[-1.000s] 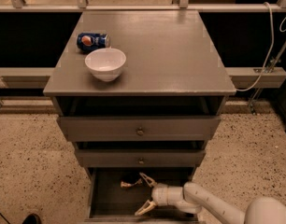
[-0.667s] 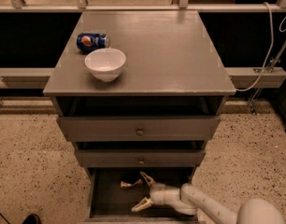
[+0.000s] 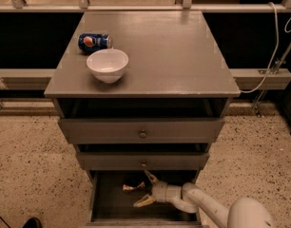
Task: Pick orange can from bottom drawer and place on counter
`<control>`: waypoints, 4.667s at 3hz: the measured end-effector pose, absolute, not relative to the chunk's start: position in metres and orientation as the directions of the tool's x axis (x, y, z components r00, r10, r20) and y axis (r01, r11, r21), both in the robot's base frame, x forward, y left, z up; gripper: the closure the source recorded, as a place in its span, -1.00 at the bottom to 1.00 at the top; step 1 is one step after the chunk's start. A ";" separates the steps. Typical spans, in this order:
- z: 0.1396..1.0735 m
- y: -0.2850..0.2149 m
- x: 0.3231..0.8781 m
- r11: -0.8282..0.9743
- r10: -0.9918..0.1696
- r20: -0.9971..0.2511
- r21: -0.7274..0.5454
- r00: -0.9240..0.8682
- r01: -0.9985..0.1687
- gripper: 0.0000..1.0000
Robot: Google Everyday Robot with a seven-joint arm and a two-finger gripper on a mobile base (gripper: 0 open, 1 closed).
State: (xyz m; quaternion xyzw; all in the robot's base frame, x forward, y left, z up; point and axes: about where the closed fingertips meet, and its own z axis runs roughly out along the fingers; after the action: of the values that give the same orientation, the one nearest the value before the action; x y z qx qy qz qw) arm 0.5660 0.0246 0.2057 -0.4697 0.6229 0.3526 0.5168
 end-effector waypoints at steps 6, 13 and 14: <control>0.141 0.048 0.604 0.212 -0.290 -0.957 -0.057 -0.007 -0.976 -0.60; 0.387 -0.079 0.524 0.143 -0.302 -0.784 -0.599 0.542 -0.788 1.00; 0.467 -0.101 0.478 0.137 -0.325 -0.704 -0.695 0.631 -0.705 1.00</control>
Offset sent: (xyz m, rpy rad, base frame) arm 0.0492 -0.0436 -0.0655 -0.0741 0.0740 -0.0383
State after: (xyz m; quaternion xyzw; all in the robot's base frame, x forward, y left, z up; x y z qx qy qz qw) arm 0.4778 -0.1008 0.4666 -0.6397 0.4027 0.1491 0.6375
